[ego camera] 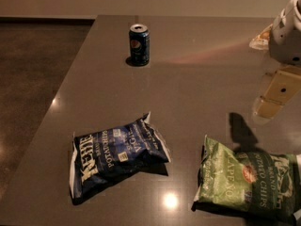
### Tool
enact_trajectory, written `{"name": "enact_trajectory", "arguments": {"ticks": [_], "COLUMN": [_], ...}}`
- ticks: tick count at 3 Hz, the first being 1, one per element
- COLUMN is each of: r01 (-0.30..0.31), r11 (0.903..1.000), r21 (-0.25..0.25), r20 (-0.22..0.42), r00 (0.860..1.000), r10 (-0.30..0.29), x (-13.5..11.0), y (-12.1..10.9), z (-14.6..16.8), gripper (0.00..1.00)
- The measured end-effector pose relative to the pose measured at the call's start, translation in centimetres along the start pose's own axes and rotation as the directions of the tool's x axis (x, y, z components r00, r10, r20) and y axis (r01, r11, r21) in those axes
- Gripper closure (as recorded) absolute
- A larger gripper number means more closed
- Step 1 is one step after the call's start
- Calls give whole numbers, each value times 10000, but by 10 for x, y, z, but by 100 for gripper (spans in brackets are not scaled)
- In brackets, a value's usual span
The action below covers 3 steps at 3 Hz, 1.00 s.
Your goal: Move blue chip bag near pepsi can
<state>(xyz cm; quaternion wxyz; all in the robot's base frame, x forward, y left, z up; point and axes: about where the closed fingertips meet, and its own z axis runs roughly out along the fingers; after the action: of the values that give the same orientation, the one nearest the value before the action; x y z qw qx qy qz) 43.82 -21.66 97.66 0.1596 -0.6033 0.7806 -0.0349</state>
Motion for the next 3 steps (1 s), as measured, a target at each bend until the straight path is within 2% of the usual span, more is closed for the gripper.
{"name": "enact_trajectory", "arguments": {"ticks": [1, 3], "r01": [0, 1114], "r11": [10000, 9928], "r21": [2, -433], "r20": [1, 825], "r00": [10000, 9908], "r10": [0, -1076], "x": [0, -50], "y": [0, 6], "z": [0, 13], "gripper": [0, 0]}}
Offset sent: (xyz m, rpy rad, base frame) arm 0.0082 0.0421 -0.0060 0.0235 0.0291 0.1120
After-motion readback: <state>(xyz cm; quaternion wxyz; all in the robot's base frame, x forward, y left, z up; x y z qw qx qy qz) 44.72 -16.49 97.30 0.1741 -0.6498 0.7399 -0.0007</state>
